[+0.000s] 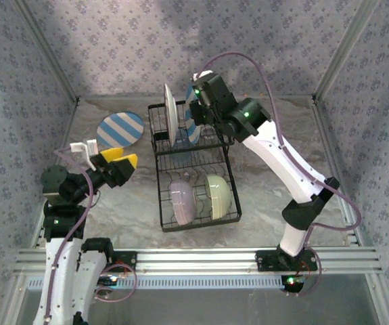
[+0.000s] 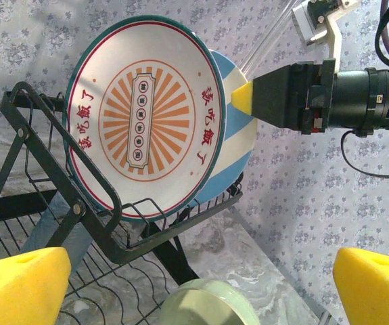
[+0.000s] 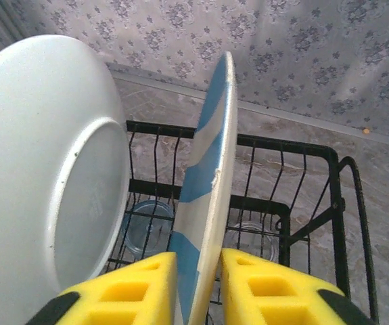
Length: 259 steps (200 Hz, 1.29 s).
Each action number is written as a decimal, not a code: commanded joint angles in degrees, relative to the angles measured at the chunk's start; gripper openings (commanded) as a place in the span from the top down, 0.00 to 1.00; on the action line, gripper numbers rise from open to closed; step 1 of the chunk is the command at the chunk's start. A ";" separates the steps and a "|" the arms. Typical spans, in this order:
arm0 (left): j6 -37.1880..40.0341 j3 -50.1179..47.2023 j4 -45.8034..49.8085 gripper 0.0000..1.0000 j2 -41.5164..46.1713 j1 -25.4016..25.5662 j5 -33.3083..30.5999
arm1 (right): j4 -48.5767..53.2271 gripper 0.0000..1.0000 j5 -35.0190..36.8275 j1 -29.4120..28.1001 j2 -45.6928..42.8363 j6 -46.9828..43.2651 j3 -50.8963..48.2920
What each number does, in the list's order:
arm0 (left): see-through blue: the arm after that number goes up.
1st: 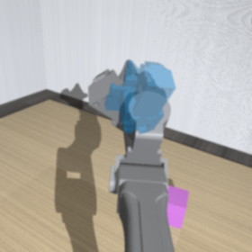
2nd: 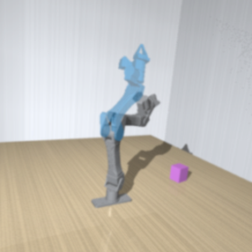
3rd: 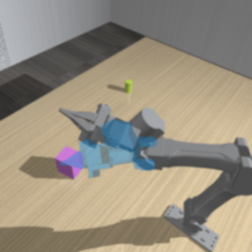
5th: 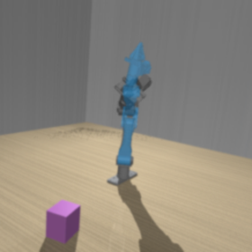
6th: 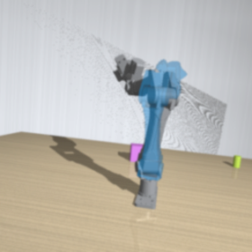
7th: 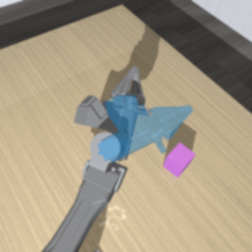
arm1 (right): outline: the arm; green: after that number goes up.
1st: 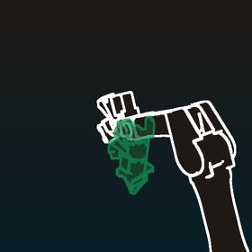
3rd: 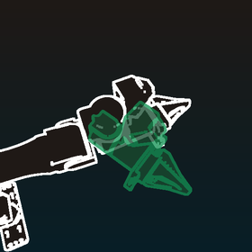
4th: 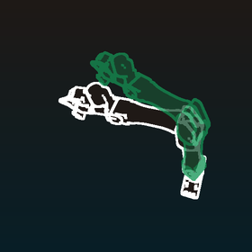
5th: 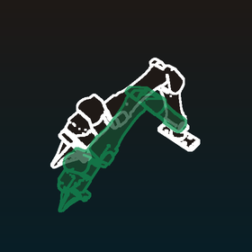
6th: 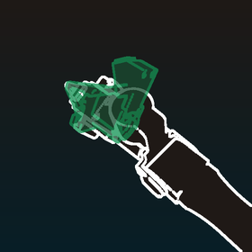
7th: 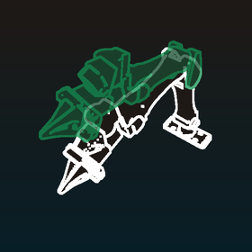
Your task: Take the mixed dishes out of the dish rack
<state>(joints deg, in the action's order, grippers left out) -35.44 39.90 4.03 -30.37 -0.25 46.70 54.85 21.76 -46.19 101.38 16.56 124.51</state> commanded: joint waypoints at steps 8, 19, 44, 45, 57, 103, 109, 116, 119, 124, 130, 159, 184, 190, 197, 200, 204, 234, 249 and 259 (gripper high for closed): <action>0.02 -0.35 -1.22 0.01 0.66 0.25 -0.55 | 2.97 0.83 5.22 -1.06 2.53 0.22 3.76; 0.23 -0.13 -0.90 0.01 0.66 0.25 -0.55 | 3.01 0.86 5.88 -1.24 2.93 0.33 4.22; 0.93 0.31 0.30 0.01 0.84 0.25 -0.64 | 3.49 0.92 7.68 -1.54 3.87 1.17 5.51; 0.96 0.33 0.37 0.01 0.84 0.25 -0.60 | 3.50 0.93 7.73 -1.58 3.89 1.23 5.58; 1.40 0.59 1.12 0.01 0.90 0.25 -0.73 | 3.97 0.95 8.68 -1.78 4.40 2.06 6.58; 2.47 1.13 2.86 0.01 1.19 0.69 -1.08 | 3.27 1.00 10.68 -1.27 3.76 7.12 6.47; 2.69 1.27 3.10 0.01 1.19 0.80 -1.09 | 2.72 1.00 10.82 -1.27 3.52 7.56 6.11; 3.03 1.41 3.55 0.01 1.19 0.98 -1.16 | 1.93 1.00 11.01 -1.34 3.22 7.90 5.80; 3.17 1.53 3.79 0.01 1.19 1.03 -1.17 | 1.70 1.00 11.06 -1.37 3.09 7.95 5.80; 3.54 1.66 4.23 0.01 1.19 1.04 -1.25 | 1.27 1.00 11.34 -1.47 2.91 8.07 5.76; 3.87 1.88 4.80 0.01 1.20 1.22 -1.39 | 0.81 1.00 11.78 -1.60 2.70 8.00 5.78; 5.01 2.32 6.33 0.01 1.38 1.58 -1.79 | -0.37 1.00 13.16 -2.23 1.99 6.99 7.00; 5.28 2.46 6.84 0.01 1.38 1.66 -1.87 | -0.79 1.00 14.26 -2.58 1.30 5.74 8.06; 5.37 2.46 6.95 0.01 1.37 1.69 -1.92 | -0.72 1.00 14.57 -2.58 1.04 5.60 8.23; 5.40 2.54 7.11 0.01 1.37 1.81 -1.96 | -0.84 1.00 14.94 -2.69 0.72 5.38 8.29; 5.45 2.51 7.08 0.01 1.37 1.78 -1.97 | -0.92 1.00 15.10 -2.74 0.62 5.21 8.28; 5.48 2.55 7.12 0.01 1.37 1.79 -1.96 | -0.89 1.00 15.28 -2.76 0.46 5.01 8.29; 5.55 2.64 7.45 0.01 1.28 1.75 -2.13 | -0.85 1.00 17.94 -3.03 -1.21 3.50 8.10; 5.50 2.63 7.63 0.01 1.19 1.75 -2.22 | -0.91 1.00 18.97 -3.02 -2.26 2.23 7.83; 5.48 2.72 7.65 0.01 1.19 1.75 -2.22 | -0.80 1.00 19.37 -3.07 -2.79 1.59 7.78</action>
<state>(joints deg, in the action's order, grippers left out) -31.03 40.73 11.51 -29.67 1.21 44.95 56.25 37.12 -48.88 102.65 20.53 130.08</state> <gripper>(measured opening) 0.993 0.061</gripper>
